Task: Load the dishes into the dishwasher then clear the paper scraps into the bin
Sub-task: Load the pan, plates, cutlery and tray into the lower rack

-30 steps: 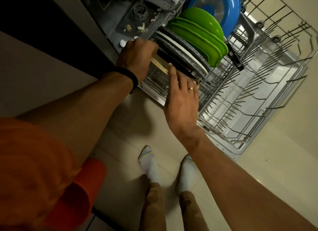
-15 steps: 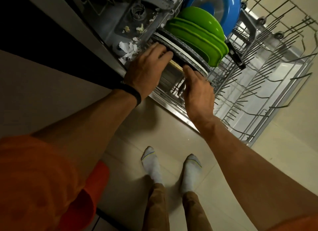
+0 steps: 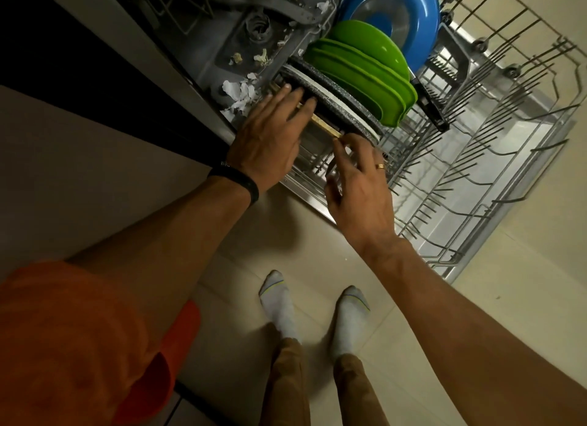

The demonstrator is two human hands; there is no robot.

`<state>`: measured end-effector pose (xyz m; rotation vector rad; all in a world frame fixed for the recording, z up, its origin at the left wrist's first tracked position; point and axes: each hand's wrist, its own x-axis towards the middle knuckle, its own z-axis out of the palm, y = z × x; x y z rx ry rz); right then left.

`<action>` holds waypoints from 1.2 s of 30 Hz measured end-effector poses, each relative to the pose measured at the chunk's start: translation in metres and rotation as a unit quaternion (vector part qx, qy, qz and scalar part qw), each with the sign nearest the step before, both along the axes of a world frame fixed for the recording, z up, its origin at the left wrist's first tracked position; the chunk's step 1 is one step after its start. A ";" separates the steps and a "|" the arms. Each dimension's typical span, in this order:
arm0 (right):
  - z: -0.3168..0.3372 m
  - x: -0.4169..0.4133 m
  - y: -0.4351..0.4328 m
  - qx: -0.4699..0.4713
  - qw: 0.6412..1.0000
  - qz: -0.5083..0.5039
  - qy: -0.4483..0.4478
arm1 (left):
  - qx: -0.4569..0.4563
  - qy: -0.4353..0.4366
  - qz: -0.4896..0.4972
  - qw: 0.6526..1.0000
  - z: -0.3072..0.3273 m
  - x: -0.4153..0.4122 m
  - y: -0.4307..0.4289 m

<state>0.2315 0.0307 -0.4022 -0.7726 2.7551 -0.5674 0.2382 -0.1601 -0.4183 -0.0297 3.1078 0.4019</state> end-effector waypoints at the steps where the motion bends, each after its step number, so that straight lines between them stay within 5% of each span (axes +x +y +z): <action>1: 0.003 -0.001 0.000 0.003 1.000 0.000 -0.004 | -0.005 0.010 -0.001 1.000 0.001 0.004 0.003; 5: 0.014 -0.005 0.003 0.021 0.999 0.022 -0.027 | -0.030 0.028 -0.014 0.999 0.001 0.017 0.013; 15: 0.085 -0.011 0.016 0.079 0.992 0.067 -0.068 | -0.088 -0.114 0.014 0.990 0.066 0.021 0.034; 22: 0.216 -0.003 0.030 0.072 0.990 0.110 -0.047 | -0.032 -0.141 0.089 0.985 0.204 0.060 0.067; 31: 0.406 0.053 0.050 -0.012 0.986 0.168 0.003 | -0.051 -0.027 0.165 0.985 0.412 0.159 0.094; 36: 0.469 0.094 0.030 -0.064 0.972 0.221 0.039 | -0.069 0.022 0.228 0.971 0.475 0.224 0.080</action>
